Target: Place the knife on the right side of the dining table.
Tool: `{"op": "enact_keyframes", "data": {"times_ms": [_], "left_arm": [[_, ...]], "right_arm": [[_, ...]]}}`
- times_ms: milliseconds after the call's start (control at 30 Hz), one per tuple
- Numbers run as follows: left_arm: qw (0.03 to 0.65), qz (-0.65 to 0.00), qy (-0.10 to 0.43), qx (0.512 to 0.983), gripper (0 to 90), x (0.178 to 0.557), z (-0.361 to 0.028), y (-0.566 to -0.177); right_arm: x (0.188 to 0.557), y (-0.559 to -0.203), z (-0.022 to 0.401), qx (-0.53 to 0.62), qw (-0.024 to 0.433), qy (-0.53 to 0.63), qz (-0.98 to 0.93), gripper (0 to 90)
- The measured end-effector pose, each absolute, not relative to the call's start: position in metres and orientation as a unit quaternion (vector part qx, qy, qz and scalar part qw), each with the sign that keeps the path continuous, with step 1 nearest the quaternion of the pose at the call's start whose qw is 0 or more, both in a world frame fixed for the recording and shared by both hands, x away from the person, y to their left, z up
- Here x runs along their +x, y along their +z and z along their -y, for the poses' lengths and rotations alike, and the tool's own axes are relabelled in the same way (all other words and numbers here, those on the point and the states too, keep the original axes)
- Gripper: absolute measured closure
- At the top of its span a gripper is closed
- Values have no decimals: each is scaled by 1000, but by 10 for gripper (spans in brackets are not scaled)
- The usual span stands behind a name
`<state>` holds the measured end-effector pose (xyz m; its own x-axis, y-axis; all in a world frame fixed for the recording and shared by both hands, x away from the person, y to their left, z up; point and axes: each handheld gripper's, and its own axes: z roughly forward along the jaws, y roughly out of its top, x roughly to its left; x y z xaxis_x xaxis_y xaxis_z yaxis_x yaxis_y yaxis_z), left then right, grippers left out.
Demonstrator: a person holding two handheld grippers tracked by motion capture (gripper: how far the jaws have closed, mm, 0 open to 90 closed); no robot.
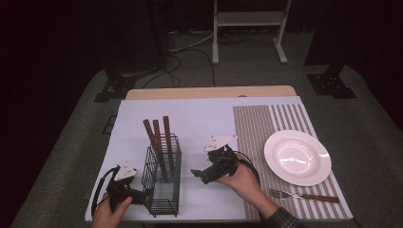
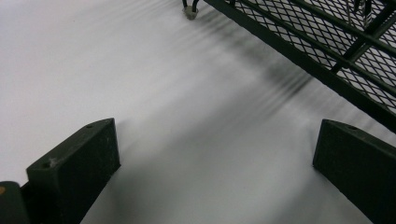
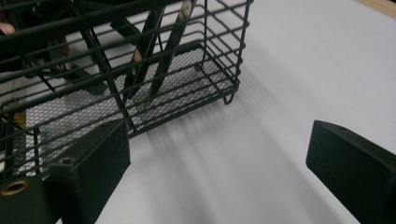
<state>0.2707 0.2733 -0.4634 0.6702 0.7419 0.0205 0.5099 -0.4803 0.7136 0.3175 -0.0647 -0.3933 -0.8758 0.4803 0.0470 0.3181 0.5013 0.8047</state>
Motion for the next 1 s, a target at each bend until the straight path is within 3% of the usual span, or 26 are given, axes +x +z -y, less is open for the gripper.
{"op": "enact_keyframes", "data": {"times_ms": [1000], "left_arm": [[351, -370, 167, 844, 0, 271, -273, -464]], "right_arm": [[342, -348, 50, 231, 91, 501, -829, 52]]}}
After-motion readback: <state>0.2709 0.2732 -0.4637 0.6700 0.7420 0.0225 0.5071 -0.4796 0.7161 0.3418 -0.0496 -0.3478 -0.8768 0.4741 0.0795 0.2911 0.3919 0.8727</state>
